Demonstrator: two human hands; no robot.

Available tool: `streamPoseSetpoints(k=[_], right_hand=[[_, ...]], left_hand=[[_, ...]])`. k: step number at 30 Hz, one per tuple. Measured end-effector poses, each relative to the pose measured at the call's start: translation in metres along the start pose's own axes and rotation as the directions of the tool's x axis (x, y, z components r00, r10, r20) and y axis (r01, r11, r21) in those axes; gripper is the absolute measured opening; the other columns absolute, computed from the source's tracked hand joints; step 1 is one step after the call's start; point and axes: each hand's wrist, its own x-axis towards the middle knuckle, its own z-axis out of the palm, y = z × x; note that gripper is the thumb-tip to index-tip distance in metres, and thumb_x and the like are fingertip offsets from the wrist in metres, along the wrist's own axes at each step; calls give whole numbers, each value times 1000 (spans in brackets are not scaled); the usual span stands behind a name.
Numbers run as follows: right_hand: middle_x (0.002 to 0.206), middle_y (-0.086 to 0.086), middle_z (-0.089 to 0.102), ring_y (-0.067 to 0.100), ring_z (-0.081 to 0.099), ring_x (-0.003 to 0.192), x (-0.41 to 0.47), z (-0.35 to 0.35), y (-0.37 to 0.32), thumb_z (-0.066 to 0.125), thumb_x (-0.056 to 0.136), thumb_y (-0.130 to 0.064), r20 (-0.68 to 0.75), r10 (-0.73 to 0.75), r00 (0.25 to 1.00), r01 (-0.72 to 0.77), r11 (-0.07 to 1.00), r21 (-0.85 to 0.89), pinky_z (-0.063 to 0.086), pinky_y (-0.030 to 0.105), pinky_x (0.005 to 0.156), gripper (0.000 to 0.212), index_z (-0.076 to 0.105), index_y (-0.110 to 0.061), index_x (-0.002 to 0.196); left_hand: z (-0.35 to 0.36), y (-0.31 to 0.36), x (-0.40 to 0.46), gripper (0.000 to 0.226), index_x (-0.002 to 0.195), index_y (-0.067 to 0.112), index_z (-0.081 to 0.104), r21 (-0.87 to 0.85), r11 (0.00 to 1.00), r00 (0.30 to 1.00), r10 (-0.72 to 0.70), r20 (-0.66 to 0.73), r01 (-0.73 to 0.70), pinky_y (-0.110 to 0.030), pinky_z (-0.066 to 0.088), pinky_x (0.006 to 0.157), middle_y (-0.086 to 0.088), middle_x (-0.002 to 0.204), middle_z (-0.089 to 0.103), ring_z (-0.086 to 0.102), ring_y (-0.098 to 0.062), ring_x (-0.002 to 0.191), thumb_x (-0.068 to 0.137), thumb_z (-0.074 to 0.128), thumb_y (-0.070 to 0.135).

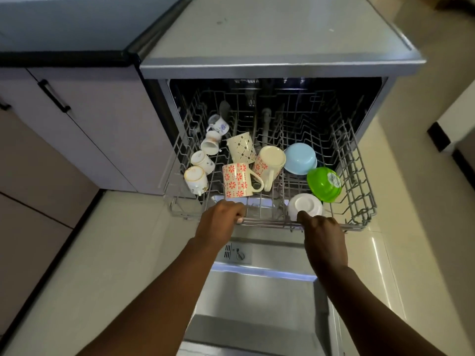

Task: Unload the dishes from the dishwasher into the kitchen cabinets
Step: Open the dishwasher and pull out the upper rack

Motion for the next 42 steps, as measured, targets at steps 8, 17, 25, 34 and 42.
streamPoseSetpoints(k=[8, 17, 25, 34, 42], right_hand=[[39, 8, 53, 29, 51, 33, -28, -21, -2, 78, 37, 9, 75, -31, 997, 31, 999, 8, 36, 24, 38, 40, 66, -13, 68], [107, 6, 68, 28, 66, 97, -10, -36, -7, 46, 91, -11, 336, -78, 939, 114, 989, -88, 50, 31, 75, 26, 60, -20, 112], [116, 6, 65, 27, 64, 106, -12, -46, -9, 47, 93, -13, 475, -99, 874, 146, 987, -62, 51, 34, 84, 27, 60, -18, 116], [122, 2, 63, 23, 62, 112, -28, -51, -10, 50, 94, -15, 487, -106, 867, 152, 987, -55, 50, 34, 90, 28, 58, -20, 121], [129, 4, 60, 24, 60, 117, -22, -48, -9, 55, 93, -18, 521, -87, 849, 146, 987, -73, 50, 35, 95, 34, 57, -20, 127]], left_hand=[[-7, 10, -27, 5, 85, 20, 61, 9, 1000, 998, -16, 64, 15, -21, 36, 63, 5, 92, 64, 56, -13, 85, 86, 60, 16], [-16, 11, -21, 6, 86, 22, 65, 80, 997, 985, -17, 172, 3, -18, 30, 56, 4, 92, 68, 54, -10, 77, 89, 60, 22], [-25, 16, -28, 8, 92, 18, 68, 46, 999, 962, -11, 274, -2, -2, 24, 54, 5, 94, 71, 62, -3, 79, 89, 60, 15], [-23, 22, -46, 11, 92, 14, 67, 22, 999, 958, -33, 284, 28, -7, 33, 61, 1, 95, 71, 65, -12, 87, 90, 56, 13], [-23, 24, -51, 13, 97, 13, 66, -10, 998, 953, -60, 297, 66, -15, 36, 74, -3, 103, 69, 63, -16, 96, 93, 56, 20]])
